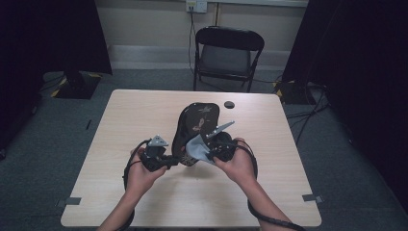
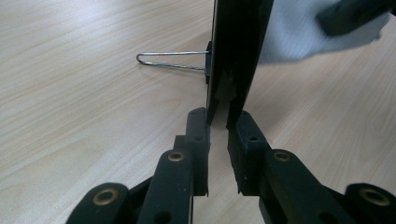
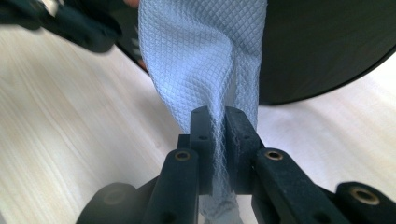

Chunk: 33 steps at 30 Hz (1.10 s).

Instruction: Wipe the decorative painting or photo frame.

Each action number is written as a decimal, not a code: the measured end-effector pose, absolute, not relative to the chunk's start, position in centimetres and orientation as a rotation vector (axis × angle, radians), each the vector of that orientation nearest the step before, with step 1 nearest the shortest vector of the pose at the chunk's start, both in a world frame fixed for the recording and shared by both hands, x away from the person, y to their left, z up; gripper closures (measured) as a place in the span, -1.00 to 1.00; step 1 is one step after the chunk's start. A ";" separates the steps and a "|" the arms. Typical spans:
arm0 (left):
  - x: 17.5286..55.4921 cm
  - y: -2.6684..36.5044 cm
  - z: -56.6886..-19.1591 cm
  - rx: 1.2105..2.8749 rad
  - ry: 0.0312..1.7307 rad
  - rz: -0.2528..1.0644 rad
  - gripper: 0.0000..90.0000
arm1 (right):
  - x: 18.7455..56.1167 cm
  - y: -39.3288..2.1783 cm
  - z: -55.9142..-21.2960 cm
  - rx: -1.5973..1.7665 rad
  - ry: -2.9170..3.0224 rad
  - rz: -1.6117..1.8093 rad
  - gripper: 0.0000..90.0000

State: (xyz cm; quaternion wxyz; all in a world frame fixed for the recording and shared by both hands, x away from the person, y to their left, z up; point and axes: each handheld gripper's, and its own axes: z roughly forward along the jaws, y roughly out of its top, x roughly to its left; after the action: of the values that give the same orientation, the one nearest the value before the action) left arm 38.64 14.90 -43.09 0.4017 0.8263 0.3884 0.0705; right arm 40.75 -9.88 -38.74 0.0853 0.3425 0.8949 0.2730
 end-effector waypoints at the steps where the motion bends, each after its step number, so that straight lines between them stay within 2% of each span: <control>1: 38.6 14.9 -43.1 2.089 0.982 0.178 0.75 | 40.7 -9.9 -39.1 1.026 2.673 0.813 0.84; 12: 38.7 14.9 -43.1 2.090 0.978 0.179 0.75 | 40.6 -10.6 -44.2 1.106 2.727 0.717 0.84; 19: 38.6 14.9 -43.1 2.090 0.974 0.185 0.74 | 40.4 -10.8 -45.2 1.131 2.739 0.714 0.84; 25: 38.5 15.0 -43.0 2.087 0.970 0.200 0.68 | 40.1 -11.3 -42.6 1.100 2.704 0.741 0.84; 33: 38.3 15.3 -42.6 2.086 0.972 0.193 0.68 | 39.0 -10.8 -35.8 0.972 2.625 0.856 0.84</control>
State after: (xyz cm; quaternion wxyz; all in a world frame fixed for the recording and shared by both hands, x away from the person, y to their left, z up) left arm 38.26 15.34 -42.60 0.4044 0.8261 0.3850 0.0764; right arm 39.04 -10.84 -35.84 0.1071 0.3302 0.8916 0.2907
